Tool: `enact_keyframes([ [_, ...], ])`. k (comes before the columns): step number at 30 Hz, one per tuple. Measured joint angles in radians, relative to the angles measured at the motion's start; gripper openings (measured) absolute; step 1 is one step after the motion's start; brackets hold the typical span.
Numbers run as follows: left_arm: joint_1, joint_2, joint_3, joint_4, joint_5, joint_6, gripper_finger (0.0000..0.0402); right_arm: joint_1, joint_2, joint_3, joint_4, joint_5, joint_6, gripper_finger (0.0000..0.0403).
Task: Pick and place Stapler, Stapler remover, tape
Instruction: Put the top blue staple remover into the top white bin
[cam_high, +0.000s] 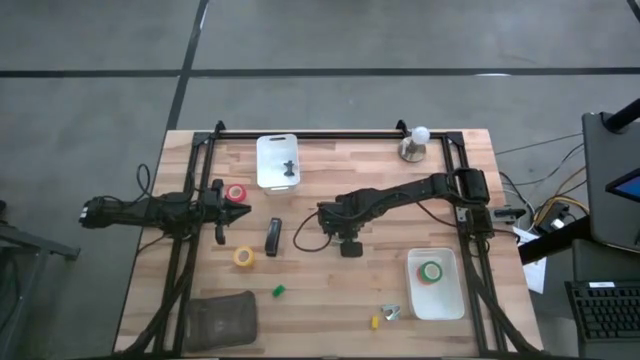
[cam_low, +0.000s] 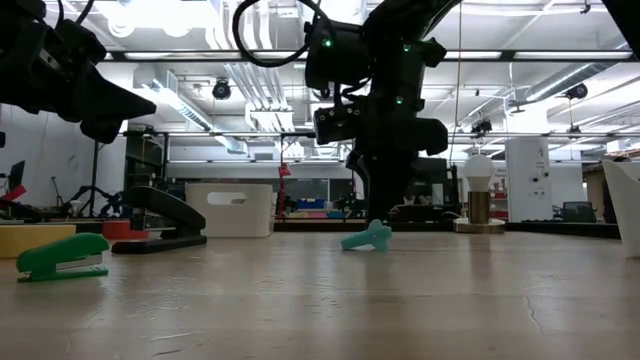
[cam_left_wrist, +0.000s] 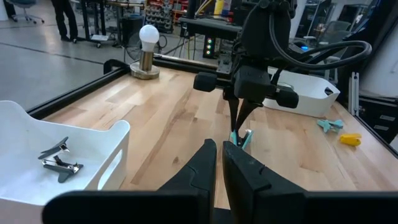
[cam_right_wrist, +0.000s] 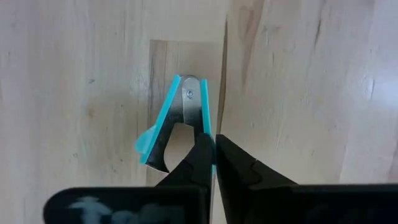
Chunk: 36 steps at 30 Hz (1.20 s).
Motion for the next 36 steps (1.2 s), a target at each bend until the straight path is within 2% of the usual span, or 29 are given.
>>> enact_keyframes([
  [5, 0.000, 0.000, 0.000, 0.000, 0.000, 0.000, 0.0032, 0.000, -0.001, 0.022, 0.002, 0.008, -0.010, 0.0009],
  [17, 0.000, 0.000, 0.000, 0.000, 0.000, 0.000, 0.0032, -0.026, -0.007, 0.182, 0.009, 0.187, -0.141, 0.0008],
  [21, 0.000, 0.000, 0.000, 0.000, 0.000, 0.000, 0.0032, -0.053, -0.007, 0.250, 0.087, 0.232, -0.203, 0.0008],
  [28, 0.000, 0.000, 0.000, 0.000, 0.000, 0.000, 0.0032, -0.135, -0.003, 0.292, 0.357, 0.232, -0.299, 0.0008],
  [32, 0.000, 0.000, 0.000, 0.000, 0.000, 0.000, 0.0032, -0.204, -0.001, 0.290, 0.515, 0.225, -0.278, 0.0008],
  [36, 0.000, 0.000, 0.000, 0.000, 0.000, 0.000, 0.0032, -0.290, 0.001, 0.286, 0.593, 0.093, -0.130, 0.0008],
])
